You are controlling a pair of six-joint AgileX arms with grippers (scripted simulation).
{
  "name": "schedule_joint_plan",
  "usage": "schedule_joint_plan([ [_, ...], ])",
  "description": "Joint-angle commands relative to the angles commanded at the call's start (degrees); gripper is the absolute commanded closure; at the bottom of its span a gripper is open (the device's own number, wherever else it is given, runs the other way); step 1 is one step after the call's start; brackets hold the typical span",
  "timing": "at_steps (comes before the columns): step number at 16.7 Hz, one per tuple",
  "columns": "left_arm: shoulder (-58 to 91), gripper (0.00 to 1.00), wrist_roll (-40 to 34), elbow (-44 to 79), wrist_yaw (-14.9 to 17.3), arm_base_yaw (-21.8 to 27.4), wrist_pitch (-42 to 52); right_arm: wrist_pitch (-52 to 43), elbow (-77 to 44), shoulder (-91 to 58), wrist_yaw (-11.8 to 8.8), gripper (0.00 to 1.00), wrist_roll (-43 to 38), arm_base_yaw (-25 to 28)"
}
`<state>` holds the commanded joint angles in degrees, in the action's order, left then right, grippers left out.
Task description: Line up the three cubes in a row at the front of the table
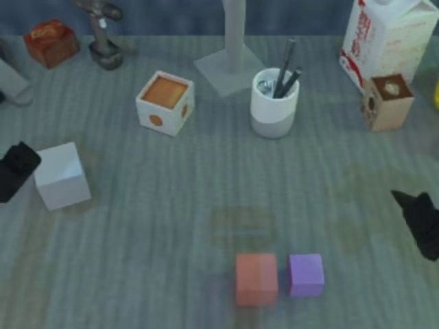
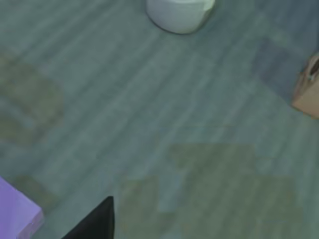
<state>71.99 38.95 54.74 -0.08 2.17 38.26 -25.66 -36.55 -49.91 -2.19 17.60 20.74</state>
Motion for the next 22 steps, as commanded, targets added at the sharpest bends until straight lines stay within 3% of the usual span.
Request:
schedule_joint_plan([
  [6, 30.02, 0.00, 16.55, 23.22, -0.07, 1.52, 16.39, 15.58, 23.46, 32.14, 0.90, 0.00, -10.86, -12.92],
  [10, 43.05, 0.00, 23.62, 33.82, 0.08, 2.16, 22.93, 22.96, 33.32, 45.68, 1.79, 0.00, -15.83, -18.35],
  [18, 46.90, 0.00, 26.01, 37.49, 0.17, 2.05, 24.96, 25.66, 36.55, 49.91, 2.19, 0.00, -17.60, -20.17],
  [22, 48.70, 0.00, 26.18, 34.85, 0.21, 2.28, 20.79, 25.66, 36.55, 49.91, 2.19, 0.00, -17.60, -20.17],
])
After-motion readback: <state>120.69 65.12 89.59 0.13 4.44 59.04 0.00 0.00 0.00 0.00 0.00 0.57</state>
